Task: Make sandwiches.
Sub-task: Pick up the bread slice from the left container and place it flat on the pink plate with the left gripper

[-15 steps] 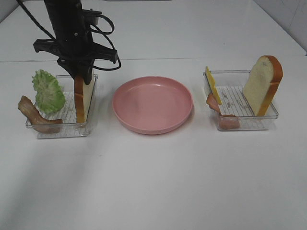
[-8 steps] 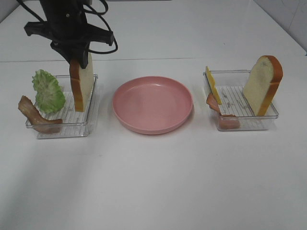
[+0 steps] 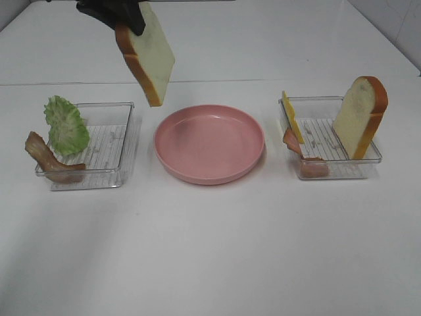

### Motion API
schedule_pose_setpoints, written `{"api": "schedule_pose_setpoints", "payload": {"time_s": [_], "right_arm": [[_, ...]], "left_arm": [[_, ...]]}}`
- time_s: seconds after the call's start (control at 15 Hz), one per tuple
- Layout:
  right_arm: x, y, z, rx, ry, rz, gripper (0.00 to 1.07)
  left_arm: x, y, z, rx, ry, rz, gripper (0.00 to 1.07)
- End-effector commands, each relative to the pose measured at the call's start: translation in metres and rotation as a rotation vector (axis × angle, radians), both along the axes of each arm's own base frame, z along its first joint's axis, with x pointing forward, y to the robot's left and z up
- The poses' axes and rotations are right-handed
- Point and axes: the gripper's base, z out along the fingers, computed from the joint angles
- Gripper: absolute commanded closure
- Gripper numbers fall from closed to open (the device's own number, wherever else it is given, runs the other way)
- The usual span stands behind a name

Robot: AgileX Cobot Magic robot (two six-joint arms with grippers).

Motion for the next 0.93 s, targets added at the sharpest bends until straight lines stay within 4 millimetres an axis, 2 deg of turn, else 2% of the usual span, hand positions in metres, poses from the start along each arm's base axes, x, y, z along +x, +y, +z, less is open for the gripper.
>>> {"api": "schedule_pose_setpoints", "payload": {"time_s": [0.07, 0.13, 0.2, 0.4, 0.73, 0.93], "right_arm": [[-0.002, 0.000, 0.000, -0.004, -0.022, 0.002, 0.30], [-0.002, 0.000, 0.000, -0.004, -0.022, 0.002, 0.30], [-0.002, 0.000, 0.000, -0.004, -0.022, 0.002, 0.30], [-0.002, 0.000, 0.000, -0.004, -0.022, 0.002, 0.30], [-0.002, 0.000, 0.000, -0.004, -0.022, 0.002, 0.30], [-0.002, 0.000, 0.000, -0.004, -0.022, 0.002, 0.30]], "left_arm": [[0.019, 0.007, -0.018, -0.204, 0.047, -0.071, 1.07], [0.027, 0.007, -0.034, -0.277, 0.075, -0.116, 1.07], [0.030, 0.003, -0.042, -0.303, 0.081, -0.141, 1.07], [0.044, -0.009, -0.084, -0.385, 0.099, -0.243, 1.07], [0.057, -0.016, -0.147, -0.440, 0.230, -0.204, 1.07], [0.060, -0.019, -0.159, -0.495, 0.256, -0.172, 1.07]]}}
